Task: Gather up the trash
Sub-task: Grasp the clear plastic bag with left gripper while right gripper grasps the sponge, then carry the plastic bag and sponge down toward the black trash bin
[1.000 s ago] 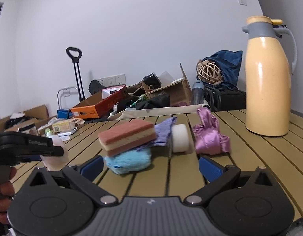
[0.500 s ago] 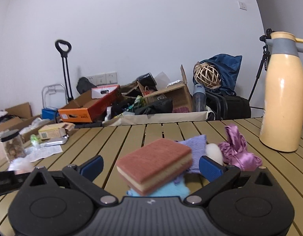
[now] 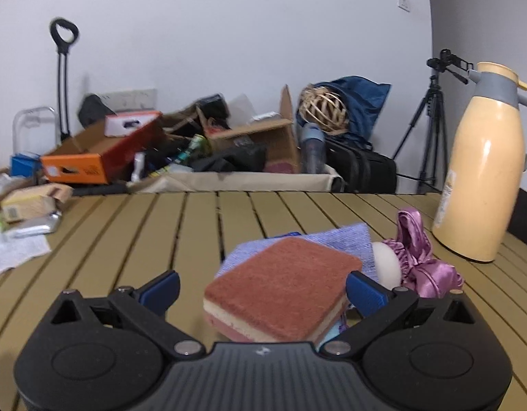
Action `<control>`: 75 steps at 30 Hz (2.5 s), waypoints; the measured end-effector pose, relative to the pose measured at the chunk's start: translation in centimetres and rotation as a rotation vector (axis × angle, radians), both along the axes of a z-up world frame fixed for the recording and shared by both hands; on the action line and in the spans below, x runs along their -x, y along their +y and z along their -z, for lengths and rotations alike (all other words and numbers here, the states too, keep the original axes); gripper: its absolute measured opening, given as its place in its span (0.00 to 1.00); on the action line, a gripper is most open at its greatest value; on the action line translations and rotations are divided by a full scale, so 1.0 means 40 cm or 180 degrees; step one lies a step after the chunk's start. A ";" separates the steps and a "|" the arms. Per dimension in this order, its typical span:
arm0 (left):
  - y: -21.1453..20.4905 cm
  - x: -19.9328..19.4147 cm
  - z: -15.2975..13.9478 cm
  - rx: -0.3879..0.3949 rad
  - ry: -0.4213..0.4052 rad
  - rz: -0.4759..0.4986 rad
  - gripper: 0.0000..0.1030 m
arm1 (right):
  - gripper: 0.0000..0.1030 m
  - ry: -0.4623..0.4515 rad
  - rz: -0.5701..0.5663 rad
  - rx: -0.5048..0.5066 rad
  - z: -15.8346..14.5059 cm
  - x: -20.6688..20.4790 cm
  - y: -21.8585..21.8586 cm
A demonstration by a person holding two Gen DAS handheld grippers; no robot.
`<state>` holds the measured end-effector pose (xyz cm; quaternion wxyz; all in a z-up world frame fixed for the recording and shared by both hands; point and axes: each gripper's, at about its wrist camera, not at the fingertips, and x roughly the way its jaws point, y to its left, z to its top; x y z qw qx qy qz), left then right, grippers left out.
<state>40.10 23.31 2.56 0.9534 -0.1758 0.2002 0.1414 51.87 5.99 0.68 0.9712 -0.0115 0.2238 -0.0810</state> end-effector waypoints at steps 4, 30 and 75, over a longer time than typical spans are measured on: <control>0.021 0.008 0.000 0.0041 -0.0003 -0.0042 0.36 | 1.00 0.0085 0.0152 0.0059 0.006 -0.023 0.007; 0.058 0.032 -0.006 0.0112 -0.0034 -0.0113 0.36 | 0.86 0.0321 0.0146 -0.0017 0.007 -0.029 -0.047; -0.091 0.215 0.000 -0.0330 -0.0375 0.0093 0.36 | 0.83 -0.0274 -0.0962 -0.0164 -0.083 0.517 -0.320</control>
